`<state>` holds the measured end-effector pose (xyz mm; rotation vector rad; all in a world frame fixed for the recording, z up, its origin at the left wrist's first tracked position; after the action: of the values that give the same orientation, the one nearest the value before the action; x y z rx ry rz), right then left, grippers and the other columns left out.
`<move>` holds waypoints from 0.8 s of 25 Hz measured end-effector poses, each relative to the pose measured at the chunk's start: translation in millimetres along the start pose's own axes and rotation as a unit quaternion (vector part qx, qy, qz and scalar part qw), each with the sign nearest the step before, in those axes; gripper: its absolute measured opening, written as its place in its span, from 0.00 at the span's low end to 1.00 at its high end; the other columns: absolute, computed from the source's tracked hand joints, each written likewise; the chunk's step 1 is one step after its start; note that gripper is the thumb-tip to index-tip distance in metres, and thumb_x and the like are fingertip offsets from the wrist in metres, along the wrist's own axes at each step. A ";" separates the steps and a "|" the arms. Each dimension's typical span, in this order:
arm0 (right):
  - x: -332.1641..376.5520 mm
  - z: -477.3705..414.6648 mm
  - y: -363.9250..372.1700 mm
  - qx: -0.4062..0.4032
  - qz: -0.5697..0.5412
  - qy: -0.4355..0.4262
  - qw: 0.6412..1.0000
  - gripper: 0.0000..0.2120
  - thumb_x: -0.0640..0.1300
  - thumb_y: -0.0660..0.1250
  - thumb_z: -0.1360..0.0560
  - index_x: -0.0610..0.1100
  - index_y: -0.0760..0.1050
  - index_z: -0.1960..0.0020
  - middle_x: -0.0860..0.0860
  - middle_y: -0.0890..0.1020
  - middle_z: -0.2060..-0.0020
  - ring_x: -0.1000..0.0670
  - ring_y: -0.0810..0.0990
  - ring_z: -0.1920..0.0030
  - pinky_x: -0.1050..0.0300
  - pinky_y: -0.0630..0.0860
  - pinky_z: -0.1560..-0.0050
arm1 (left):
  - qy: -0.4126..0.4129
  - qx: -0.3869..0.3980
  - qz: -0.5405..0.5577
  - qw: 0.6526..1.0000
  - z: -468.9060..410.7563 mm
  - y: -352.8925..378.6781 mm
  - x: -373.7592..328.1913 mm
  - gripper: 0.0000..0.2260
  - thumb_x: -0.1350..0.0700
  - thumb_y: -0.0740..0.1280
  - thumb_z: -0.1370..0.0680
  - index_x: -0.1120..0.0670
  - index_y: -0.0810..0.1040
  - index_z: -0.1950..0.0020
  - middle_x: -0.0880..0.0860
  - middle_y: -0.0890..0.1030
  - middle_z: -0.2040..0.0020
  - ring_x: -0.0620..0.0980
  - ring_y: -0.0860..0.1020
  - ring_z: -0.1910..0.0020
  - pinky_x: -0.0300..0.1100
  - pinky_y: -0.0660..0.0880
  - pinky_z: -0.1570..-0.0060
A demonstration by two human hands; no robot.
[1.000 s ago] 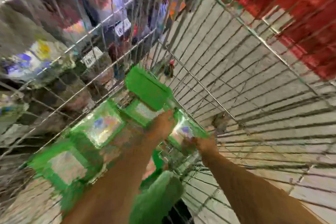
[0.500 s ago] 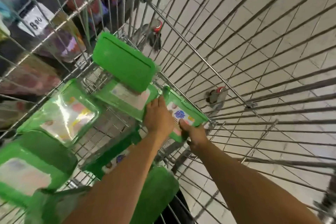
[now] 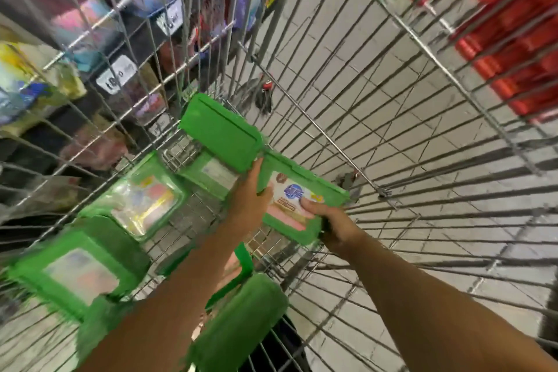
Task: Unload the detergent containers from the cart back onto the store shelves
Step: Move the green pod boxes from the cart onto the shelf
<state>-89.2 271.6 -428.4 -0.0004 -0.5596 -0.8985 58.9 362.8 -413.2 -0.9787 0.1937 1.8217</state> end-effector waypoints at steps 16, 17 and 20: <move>165.3 216.6 151.1 0.129 0.221 -0.164 0.953 0.31 0.51 0.78 0.41 0.43 0.77 0.40 0.46 0.85 0.48 0.45 0.85 0.51 0.51 0.80 0.51 | 0.081 -0.084 0.395 0.911 206.1 -141.4 -122.4 0.37 0.41 0.70 0.32 0.37 0.59 0.25 0.48 0.76 0.32 0.53 0.77 0.37 0.59 0.72 0.36; 169.4 231.9 158.5 0.138 0.216 -0.183 0.949 0.34 0.51 0.79 0.42 0.42 0.76 0.39 0.45 0.85 0.48 0.44 0.85 0.51 0.50 0.80 0.51 | 0.102 -0.099 0.400 0.905 225.1 -150.9 -129.4 0.36 0.40 0.71 0.32 0.35 0.61 0.26 0.45 0.76 0.33 0.52 0.77 0.37 0.58 0.72 0.36; 169.6 277.1 186.3 0.186 0.182 -0.228 0.938 0.35 0.47 0.78 0.40 0.38 0.74 0.36 0.43 0.84 0.47 0.43 0.85 0.51 0.52 0.81 0.54 | 0.152 -0.145 0.434 0.876 283.8 -172.9 -136.5 0.27 0.42 0.73 0.31 0.31 0.69 0.35 0.43 0.80 0.38 0.51 0.80 0.40 0.51 0.78 0.43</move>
<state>4.1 327.4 -70.1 0.0310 -1.1186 -0.4139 73.0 500.0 -81.5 -1.5551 0.6538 2.5407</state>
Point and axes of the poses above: each hand's wrist, its own z-axis away from the middle knuckle, its own y-axis out of the palm, x = y × z, the point moved 10 cm from there along -z, towards the middle knuckle
